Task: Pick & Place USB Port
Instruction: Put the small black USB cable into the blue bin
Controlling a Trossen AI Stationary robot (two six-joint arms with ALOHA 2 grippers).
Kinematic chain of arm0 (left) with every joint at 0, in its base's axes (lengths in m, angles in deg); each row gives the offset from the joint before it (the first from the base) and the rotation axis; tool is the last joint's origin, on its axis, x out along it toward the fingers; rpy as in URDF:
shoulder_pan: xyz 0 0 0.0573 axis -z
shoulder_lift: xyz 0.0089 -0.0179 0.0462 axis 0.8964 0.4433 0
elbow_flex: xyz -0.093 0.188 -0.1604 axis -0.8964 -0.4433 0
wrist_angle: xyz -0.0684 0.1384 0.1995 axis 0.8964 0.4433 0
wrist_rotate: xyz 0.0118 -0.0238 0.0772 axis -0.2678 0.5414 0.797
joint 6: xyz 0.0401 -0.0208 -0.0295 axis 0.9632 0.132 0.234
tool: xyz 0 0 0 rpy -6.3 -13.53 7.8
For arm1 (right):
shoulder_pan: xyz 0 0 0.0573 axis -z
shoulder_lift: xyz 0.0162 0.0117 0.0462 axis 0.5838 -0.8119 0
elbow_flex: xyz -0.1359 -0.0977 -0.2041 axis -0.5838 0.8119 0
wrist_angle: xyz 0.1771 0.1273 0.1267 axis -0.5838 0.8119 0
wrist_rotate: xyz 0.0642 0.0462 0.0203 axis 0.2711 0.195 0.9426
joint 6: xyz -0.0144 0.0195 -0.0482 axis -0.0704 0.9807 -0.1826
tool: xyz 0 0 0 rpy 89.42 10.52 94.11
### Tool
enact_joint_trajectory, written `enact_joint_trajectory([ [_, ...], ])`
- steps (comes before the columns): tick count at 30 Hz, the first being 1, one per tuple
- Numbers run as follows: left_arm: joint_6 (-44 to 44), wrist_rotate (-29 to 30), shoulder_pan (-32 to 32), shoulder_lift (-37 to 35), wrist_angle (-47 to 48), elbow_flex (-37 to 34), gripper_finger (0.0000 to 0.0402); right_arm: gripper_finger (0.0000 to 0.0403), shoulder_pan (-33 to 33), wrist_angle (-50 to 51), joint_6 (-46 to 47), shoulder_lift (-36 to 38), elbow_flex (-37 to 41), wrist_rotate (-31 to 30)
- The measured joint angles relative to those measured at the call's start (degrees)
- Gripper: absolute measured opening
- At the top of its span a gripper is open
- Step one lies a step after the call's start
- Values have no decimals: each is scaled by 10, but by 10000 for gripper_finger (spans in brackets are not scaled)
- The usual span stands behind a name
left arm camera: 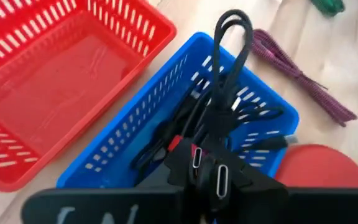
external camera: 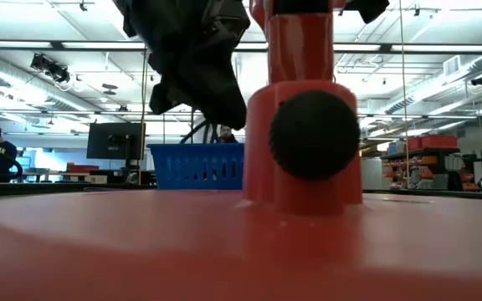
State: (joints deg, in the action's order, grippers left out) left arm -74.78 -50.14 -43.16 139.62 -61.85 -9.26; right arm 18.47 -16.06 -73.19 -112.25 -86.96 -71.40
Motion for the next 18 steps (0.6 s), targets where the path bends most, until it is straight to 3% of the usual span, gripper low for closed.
enact_joint_trajectory([
  [7, 7, -5, -5, 8, -44, 1, 37, 98, 0, 0, -2, 0, 0, 0],
  [18, 18, -54, -8, 10, -47, 1, 183, 98, 0, 0, -4, 0, 0, 0],
])
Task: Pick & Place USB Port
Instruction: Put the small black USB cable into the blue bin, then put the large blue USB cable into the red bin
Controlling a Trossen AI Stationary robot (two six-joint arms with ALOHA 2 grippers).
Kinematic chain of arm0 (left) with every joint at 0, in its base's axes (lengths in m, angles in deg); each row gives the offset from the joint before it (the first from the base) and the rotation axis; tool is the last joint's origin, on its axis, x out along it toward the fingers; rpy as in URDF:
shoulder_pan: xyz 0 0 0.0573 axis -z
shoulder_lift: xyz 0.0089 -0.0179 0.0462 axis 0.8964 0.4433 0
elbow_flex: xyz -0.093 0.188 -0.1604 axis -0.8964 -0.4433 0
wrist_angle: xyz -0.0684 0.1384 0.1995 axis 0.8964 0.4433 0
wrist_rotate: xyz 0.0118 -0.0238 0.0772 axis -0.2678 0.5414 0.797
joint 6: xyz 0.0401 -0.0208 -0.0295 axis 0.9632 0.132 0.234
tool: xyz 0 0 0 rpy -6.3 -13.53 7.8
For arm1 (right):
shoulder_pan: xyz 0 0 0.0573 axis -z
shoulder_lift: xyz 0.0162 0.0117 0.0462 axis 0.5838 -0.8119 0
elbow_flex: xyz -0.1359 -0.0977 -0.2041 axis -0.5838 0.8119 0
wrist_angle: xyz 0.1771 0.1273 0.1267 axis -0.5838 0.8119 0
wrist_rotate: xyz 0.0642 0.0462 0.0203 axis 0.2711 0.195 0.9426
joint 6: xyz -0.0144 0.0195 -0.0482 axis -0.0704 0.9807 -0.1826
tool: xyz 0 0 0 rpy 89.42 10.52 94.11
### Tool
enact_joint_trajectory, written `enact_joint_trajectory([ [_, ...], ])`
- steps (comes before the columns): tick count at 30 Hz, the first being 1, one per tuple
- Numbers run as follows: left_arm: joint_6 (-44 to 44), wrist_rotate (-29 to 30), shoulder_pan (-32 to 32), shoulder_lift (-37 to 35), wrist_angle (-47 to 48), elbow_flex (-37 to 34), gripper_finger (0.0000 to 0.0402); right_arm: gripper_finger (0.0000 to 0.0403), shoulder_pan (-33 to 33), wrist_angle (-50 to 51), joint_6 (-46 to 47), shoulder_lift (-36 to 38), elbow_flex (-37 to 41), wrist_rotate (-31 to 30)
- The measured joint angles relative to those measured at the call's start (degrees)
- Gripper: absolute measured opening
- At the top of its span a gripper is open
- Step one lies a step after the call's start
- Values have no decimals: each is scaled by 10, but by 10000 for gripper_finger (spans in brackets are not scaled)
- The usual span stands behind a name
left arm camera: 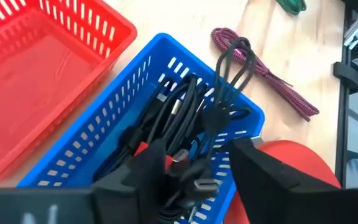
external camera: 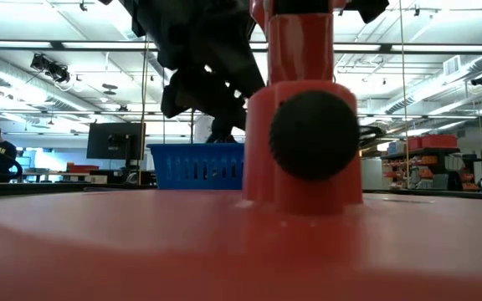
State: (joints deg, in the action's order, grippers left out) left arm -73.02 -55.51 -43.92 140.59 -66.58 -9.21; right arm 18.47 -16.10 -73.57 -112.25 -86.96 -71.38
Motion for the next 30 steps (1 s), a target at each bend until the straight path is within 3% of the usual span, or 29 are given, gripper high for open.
enact_joint_trajectory([
  [9, 53, 5, -5, 0, -88, 0, 212, 98, 0, 0, 0, 0, 0, 0],
  [15, 65, 7, -19, 0, -84, 0, 212, 98, 0, 3, 0, 0, 0, 0],
  [19, 63, 53, -32, -5, -5, 0, 212, 98, 0, 9, 2, 0, 0, 0],
  [24, 55, 132, -59, -43, 179, 0, 212, 98, 0, 15, 6, 0, 0, 0],
  [30, 42, 271, -82, -100, 350, 0, 203, 98, 0, 22, 11, 0, 0, 0],
])
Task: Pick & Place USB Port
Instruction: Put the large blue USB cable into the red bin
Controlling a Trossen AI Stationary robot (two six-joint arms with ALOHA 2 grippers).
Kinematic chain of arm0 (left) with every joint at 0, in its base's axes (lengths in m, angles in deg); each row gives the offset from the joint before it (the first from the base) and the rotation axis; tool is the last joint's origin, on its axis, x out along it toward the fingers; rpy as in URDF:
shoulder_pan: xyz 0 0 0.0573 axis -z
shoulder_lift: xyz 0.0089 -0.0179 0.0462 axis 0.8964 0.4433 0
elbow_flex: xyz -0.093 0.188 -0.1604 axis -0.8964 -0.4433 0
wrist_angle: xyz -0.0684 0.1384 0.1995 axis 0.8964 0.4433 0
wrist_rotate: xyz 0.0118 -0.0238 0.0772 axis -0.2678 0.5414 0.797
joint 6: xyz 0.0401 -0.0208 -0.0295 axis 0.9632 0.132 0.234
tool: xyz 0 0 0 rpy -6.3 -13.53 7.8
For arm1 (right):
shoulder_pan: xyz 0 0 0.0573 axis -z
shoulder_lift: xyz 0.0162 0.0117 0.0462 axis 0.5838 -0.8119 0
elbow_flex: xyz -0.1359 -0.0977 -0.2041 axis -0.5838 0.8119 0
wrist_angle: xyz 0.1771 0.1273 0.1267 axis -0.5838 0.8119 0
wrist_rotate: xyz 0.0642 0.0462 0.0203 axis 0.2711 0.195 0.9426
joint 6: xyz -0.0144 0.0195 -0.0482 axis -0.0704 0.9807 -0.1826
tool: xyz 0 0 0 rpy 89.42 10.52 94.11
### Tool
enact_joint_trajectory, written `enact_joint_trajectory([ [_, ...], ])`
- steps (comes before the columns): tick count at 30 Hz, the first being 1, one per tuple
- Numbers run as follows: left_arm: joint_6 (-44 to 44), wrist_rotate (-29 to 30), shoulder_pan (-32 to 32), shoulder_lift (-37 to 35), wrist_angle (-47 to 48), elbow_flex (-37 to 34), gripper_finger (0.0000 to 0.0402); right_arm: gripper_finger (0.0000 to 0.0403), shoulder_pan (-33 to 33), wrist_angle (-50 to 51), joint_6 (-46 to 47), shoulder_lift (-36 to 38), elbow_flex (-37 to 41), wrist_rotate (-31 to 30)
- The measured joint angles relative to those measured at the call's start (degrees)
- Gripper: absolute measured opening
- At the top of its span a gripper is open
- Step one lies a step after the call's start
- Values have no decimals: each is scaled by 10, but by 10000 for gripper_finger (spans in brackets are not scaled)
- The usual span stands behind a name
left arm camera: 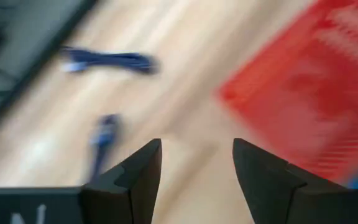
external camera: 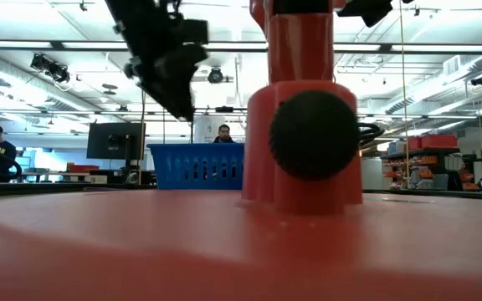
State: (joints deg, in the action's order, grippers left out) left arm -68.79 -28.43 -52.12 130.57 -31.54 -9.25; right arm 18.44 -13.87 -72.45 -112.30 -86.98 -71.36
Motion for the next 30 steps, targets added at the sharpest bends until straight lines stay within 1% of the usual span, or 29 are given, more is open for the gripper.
enact_joint_trajectory([
  [1, -5, 9, -8, -6, 30, 0, 200, 98, 0, 0, 0, 0, 0, 0],
  [3, -17, 9, -29, -11, 92, 0, 195, 98, 0, 0, 0, 0, 0, 0],
  [5, -20, -9, -52, -10, 132, -1, 190, 98, 0, -1, 1, 0, 0, 0],
  [7, -2, -17, -73, -10, 151, -13, 188, 98, 0, -6, 7, 0, 0, 0],
  [12, 54, -72, -140, -13, 136, -71, 188, 98, -1, -5, 19, 0, 0, 6],
  [17, 112, -137, -204, -13, 61, -137, 188, 98, -1, -3, 25, 0, 0, 21],
  [20, 150, -180, -238, -13, 4, -167, 188, 98, -1, -3, 26, 0, 0, 21],
  [22, 168, -195, -256, -13, -21, -179, 188, 98, -1, -3, 26, 0, 0, 21],
  [25, 185, -201, -278, -13, -21, -183, 188, 98, -1, -4, 28, 0, 0, 20],
  [28, 217, -236, -294, -13, -42, -183, 188, 98, -1, -4, 31, 0, 0, 20],
  [30, 242, -249, -305, -13, -50, -183, 188, 98, -1, -4, 32, 0, 0, 20],
])
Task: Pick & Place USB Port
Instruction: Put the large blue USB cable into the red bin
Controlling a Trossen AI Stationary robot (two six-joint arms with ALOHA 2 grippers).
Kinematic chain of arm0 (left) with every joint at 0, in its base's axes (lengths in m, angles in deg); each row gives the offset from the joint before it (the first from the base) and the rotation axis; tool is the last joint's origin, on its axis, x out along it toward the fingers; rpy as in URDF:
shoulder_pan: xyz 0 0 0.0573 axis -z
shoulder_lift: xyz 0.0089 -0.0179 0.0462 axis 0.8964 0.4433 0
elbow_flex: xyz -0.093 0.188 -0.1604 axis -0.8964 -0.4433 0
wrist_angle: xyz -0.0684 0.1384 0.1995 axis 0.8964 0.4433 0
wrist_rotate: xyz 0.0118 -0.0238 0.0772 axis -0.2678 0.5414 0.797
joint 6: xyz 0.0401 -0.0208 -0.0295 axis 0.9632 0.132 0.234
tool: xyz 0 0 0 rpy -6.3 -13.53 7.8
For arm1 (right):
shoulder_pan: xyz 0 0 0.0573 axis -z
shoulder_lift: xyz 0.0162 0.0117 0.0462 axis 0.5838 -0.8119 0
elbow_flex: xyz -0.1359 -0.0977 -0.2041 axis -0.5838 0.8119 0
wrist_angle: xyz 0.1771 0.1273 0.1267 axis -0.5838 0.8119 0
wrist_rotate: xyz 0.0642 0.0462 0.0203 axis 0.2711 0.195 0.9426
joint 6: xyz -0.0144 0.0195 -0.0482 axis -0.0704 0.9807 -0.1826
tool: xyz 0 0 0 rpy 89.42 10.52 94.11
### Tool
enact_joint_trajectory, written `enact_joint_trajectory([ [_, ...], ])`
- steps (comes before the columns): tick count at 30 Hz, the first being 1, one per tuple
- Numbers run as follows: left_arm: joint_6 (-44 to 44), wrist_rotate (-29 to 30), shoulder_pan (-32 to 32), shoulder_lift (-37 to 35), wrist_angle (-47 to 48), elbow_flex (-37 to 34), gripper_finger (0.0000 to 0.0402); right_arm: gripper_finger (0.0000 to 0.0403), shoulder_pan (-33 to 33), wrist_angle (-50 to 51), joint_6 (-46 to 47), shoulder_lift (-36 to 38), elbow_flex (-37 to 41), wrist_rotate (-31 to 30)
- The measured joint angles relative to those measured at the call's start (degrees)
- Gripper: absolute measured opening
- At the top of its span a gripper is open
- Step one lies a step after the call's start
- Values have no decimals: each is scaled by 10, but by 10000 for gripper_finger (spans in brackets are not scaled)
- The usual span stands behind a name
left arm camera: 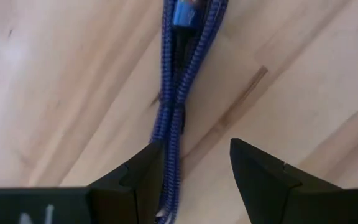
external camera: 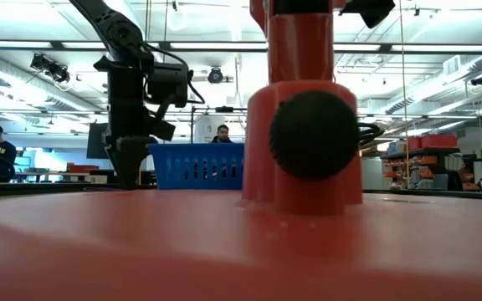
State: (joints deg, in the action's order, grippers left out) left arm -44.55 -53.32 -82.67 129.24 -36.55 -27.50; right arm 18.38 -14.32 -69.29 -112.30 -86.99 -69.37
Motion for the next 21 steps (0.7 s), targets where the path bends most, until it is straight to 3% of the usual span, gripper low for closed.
enact_joint_trajectory([
  [10, 21, -20, -63, 0, -4, 0, 188, 98, 0, -1, 4, 0, 0, -1],
  [21, 38, -46, -70, 9, -37, -11, 188, 98, 0, -1, 7, 0, 0, -1],
])
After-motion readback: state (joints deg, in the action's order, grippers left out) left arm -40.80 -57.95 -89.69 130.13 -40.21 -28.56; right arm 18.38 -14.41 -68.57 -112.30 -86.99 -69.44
